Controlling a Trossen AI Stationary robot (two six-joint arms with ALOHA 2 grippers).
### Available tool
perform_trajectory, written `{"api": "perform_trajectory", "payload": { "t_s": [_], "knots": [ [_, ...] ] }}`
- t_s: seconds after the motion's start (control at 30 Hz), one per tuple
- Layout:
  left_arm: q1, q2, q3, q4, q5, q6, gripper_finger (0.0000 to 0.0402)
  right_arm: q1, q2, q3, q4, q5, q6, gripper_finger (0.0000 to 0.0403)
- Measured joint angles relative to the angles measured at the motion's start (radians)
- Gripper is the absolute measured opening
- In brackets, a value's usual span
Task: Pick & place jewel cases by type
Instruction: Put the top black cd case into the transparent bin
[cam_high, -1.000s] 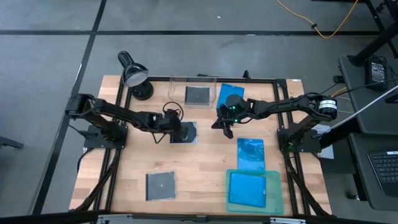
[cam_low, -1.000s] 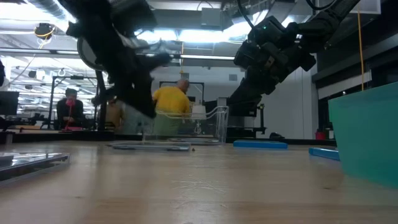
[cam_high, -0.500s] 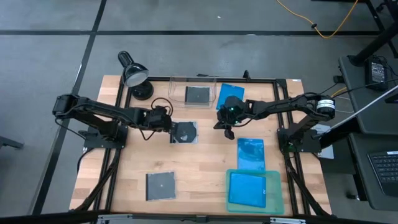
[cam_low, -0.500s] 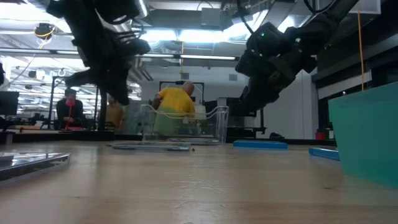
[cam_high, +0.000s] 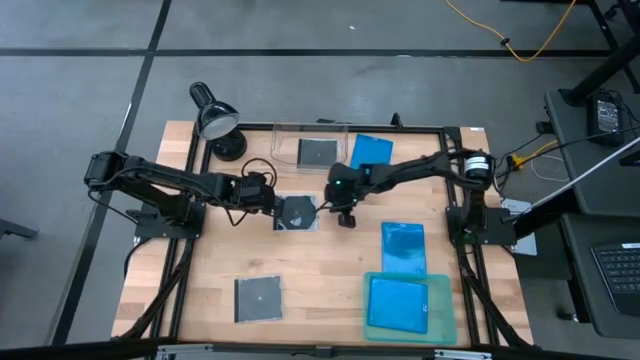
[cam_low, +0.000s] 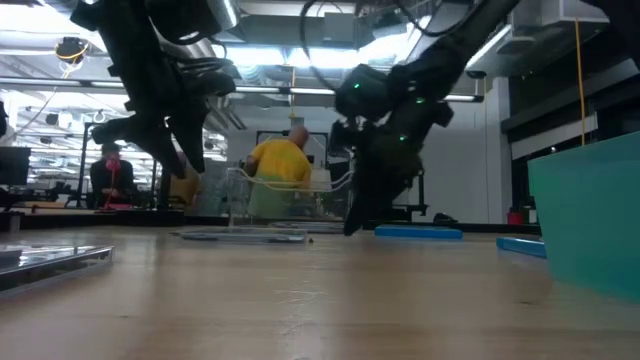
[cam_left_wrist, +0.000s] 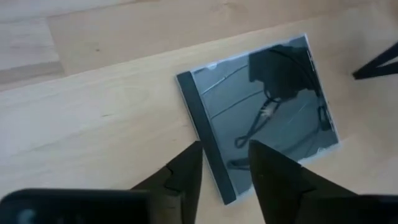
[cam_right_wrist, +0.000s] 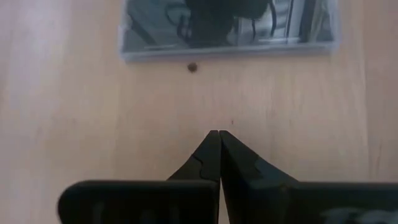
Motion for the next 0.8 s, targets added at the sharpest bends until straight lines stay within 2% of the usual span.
{"api": "perform_trajectory", "payload": {
  "t_s": [0.23,0.5,0.6,0.8],
  "knots": [
    [0.0,0.001,0.0,-0.003,-0.004,-0.008,0.016,0.003,0.058,0.075,-0.032,0.008,-0.017,0.0003],
    [0.0,0.001,-0.014,0.016,-0.028,-0.04,0.0166,0.005,0.06,0.076,-0.013,0.011,-0.016,0.0006],
    [0.0,0.001,-0.075,0.079,-0.016,-0.085,0.0167,0.007,0.062,0.076,-0.002,0.012,-0.015,0.0006],
    [0.0,0.002,-0.216,0.306,0.03,-0.161,0.0167,0.021,0.069,0.076,0.032,0.016,-0.012,0.0006]
  ]
}}
